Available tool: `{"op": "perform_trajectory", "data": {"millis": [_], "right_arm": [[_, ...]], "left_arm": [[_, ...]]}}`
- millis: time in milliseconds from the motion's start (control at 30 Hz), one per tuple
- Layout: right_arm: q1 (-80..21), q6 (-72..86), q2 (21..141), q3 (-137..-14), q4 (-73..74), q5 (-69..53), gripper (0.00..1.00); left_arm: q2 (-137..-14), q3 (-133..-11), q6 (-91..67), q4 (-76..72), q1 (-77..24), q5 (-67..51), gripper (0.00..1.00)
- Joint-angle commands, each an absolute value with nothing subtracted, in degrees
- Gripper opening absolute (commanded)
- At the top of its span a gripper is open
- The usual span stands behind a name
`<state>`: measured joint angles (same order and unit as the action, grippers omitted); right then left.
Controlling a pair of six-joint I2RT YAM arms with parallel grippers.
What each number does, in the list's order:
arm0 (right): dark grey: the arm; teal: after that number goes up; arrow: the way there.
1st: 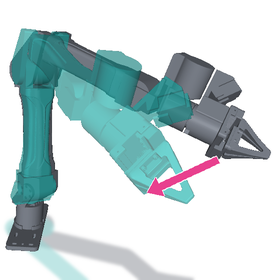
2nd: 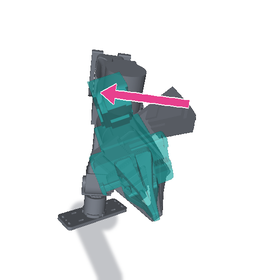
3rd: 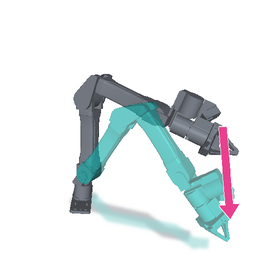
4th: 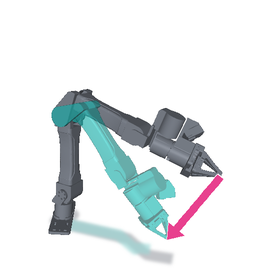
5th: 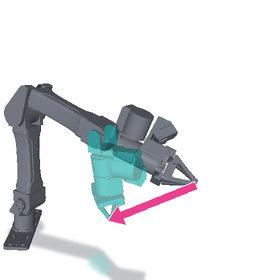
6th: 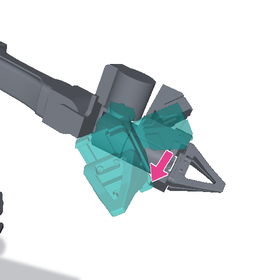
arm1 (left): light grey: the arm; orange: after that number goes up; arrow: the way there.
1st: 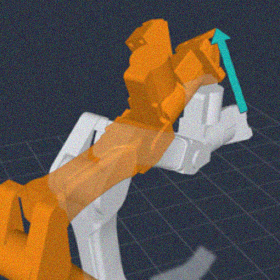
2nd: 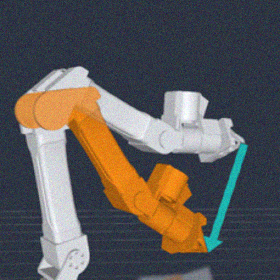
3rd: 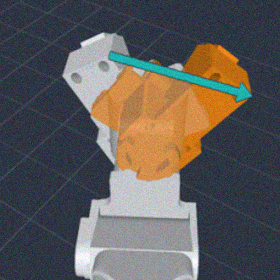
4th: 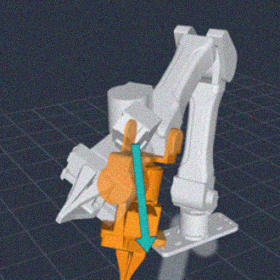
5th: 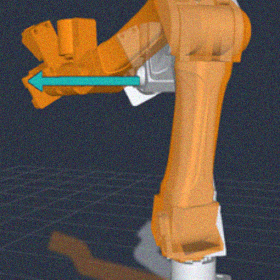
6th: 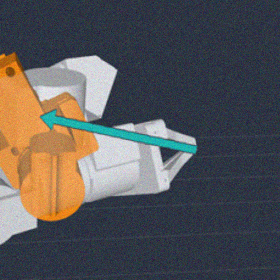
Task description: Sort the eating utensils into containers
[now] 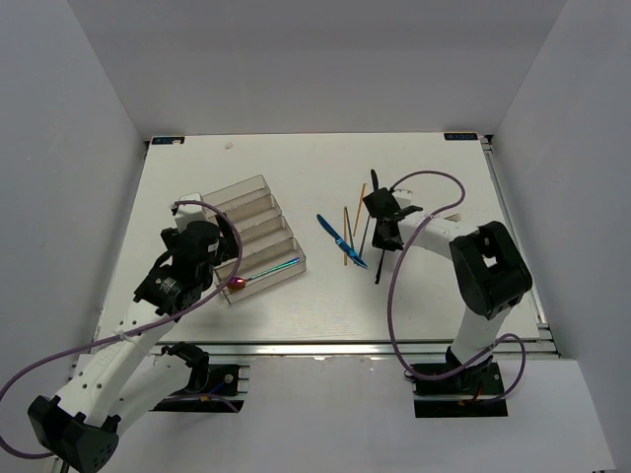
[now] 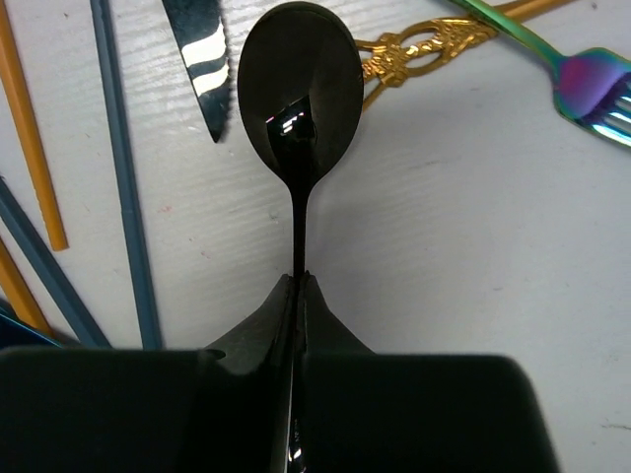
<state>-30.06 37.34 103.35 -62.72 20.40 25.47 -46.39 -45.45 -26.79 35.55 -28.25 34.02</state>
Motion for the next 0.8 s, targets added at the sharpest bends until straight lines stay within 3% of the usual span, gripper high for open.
{"op": "perform_trajectory", "data": {"millis": [0,200,267,400,600,767], "right_arm": [[-29.8,38.0,98.8,-61.6,20.2,27.8,0.00],[-30.0,28.1,91.0,-62.6,19.4,26.8,0.00],[-30.0,23.2,87.3,-61.3,15.4,17.4,0.00],[-31.4,11.6,82.2,-59.0,9.7,-17.4,0.00],[-40.3,-3.9,78.5,-62.2,14.4,-20.3,0.00],[-42.6,-15.8,83.3,-67.8,18.2,-18.8,0.00]], "left_arm": [[-45.9,-45.5,-26.5,34.8,-28.4,32.9,0.98],[-45.6,-46.8,-29.4,32.5,-28.4,24.9,0.98],[-44.8,-46.8,-31.8,29.3,-28.4,19.3,0.98],[-44.3,-44.6,-35.9,18.8,-28.4,8.6,0.98],[-50.3,-42.2,-46.3,8.2,-28.4,-5.5,0.98],[-47.2,-47.2,-47.1,20.3,-28.4,8.3,0.97]]}}
